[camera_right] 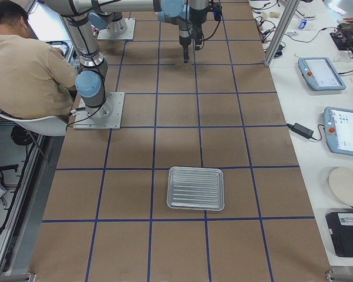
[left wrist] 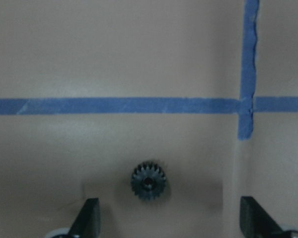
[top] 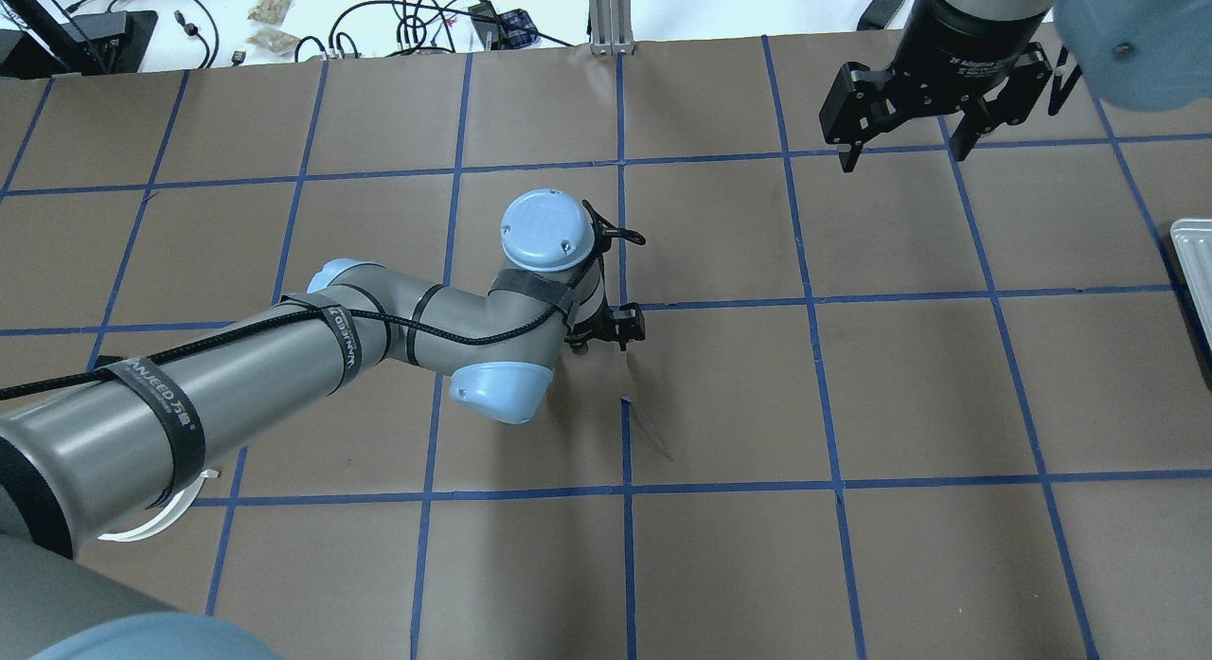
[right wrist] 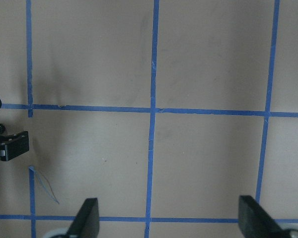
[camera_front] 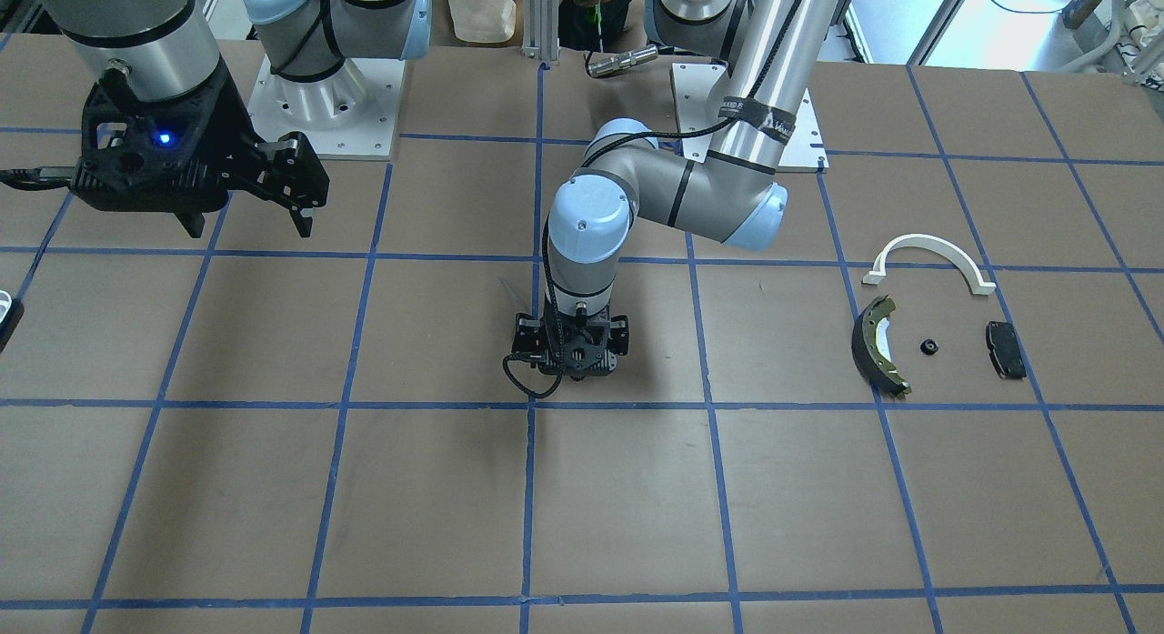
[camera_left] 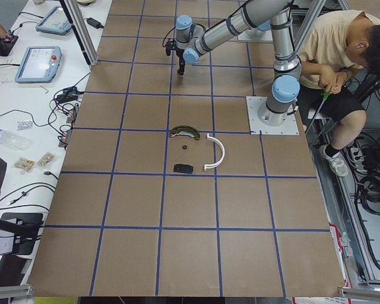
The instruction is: Place bearing gear from tray to pile
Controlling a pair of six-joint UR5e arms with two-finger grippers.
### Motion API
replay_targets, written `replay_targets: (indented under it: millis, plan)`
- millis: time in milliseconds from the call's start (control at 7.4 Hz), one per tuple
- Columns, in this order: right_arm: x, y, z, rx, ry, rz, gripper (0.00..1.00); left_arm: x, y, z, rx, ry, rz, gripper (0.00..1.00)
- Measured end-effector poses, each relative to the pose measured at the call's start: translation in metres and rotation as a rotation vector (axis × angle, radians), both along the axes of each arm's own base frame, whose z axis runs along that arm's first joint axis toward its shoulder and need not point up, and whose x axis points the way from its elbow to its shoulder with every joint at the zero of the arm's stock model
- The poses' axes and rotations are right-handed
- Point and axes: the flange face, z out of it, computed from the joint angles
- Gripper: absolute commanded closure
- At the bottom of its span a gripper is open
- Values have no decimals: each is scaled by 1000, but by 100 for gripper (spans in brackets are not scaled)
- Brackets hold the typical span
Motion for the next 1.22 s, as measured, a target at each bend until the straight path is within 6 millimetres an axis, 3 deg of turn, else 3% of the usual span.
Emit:
replay_targets:
  millis: [405,541,811,1081,1216]
  plan:
    - [-8,3,6,-17,43,28,0,-1,-7,2,-20,-13,-1,0]
    - [-7,3,9,-36,39,28,0,-1,-7,-1,-14,-17,-1,11]
    - [-4,3,4,-43,4,17,0,0,-7,-5,-9,-23,-1,81]
    - [-2,3,0,-39,-37,-7,0,4,-8,-7,-18,-63,2,100]
    - [-4,3,-1,-35,-43,-26,0,5,-8,-8,-21,-76,3,100]
